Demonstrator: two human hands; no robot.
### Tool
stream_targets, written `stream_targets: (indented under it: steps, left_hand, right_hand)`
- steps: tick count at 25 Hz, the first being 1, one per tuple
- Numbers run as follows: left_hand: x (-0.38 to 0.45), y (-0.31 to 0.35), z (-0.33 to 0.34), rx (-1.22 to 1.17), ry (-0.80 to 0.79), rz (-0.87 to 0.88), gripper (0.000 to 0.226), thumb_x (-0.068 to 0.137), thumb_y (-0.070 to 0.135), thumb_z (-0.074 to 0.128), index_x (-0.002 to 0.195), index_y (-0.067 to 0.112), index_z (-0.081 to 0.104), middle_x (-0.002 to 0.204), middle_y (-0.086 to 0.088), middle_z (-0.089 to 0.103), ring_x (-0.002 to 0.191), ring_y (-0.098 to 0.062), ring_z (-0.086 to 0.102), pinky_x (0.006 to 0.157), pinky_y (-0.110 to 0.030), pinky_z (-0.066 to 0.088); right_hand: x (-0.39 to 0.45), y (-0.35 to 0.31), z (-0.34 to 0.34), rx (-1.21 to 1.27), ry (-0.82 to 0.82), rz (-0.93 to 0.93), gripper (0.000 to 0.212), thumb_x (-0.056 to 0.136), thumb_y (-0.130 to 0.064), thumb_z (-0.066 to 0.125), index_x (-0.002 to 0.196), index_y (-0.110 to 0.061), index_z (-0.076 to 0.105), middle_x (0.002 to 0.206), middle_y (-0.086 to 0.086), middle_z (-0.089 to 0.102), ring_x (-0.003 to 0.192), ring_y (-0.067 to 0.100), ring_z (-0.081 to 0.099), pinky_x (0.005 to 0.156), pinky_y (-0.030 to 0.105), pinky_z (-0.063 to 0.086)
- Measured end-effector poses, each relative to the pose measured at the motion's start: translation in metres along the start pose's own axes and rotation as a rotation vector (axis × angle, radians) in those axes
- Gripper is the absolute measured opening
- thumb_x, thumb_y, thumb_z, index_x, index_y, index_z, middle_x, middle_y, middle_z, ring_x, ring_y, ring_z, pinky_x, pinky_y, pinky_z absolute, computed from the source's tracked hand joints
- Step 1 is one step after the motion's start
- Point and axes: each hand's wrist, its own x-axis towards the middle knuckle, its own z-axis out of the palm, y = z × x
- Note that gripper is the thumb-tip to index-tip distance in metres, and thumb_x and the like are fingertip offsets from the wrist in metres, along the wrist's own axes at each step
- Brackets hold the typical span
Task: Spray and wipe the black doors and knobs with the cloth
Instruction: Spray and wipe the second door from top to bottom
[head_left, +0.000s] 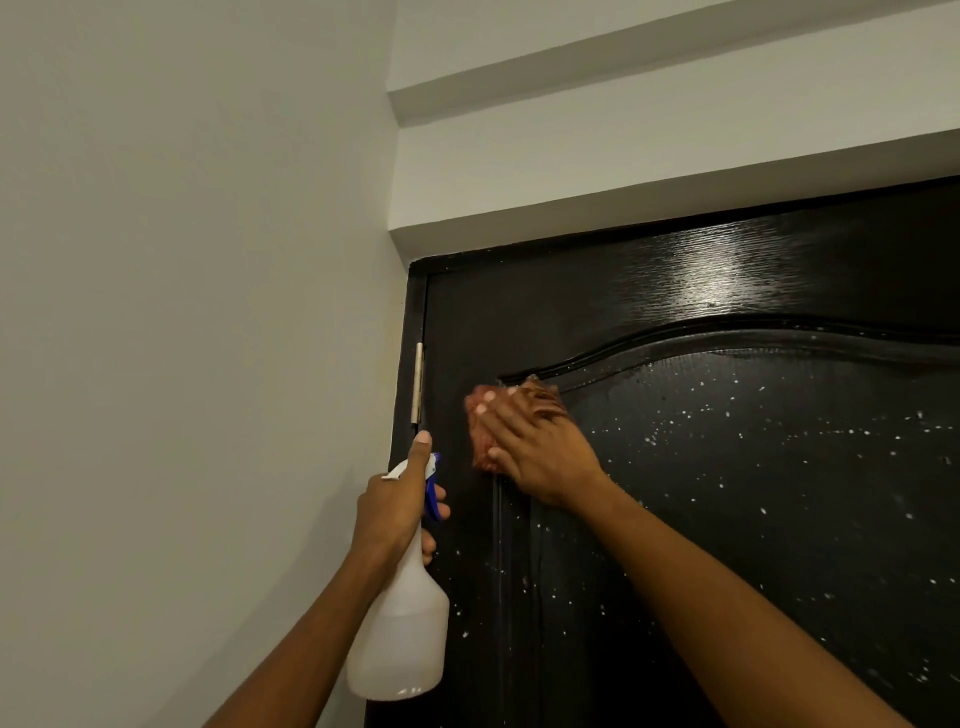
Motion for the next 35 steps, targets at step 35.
stream_targets:
  steps: [35]
  left_hand:
    - [0.056,0.048,0.023,0.001,-0.157,0.144,0.078,0.089,0.076,0.04,0.1,0.003,0.067,0.088,-0.018,0.074,0.049,-0.018,0.062,0.041,-0.024,0.046]
  right_hand:
    - [0.006,0.004,0.008,0.112,0.139,0.184,0.068,0.106,-0.05,0.012,0.165,-0.017,0.014,0.173,0.009,0.011,0.16,0.025,0.004,0.13,0.049,0.007]
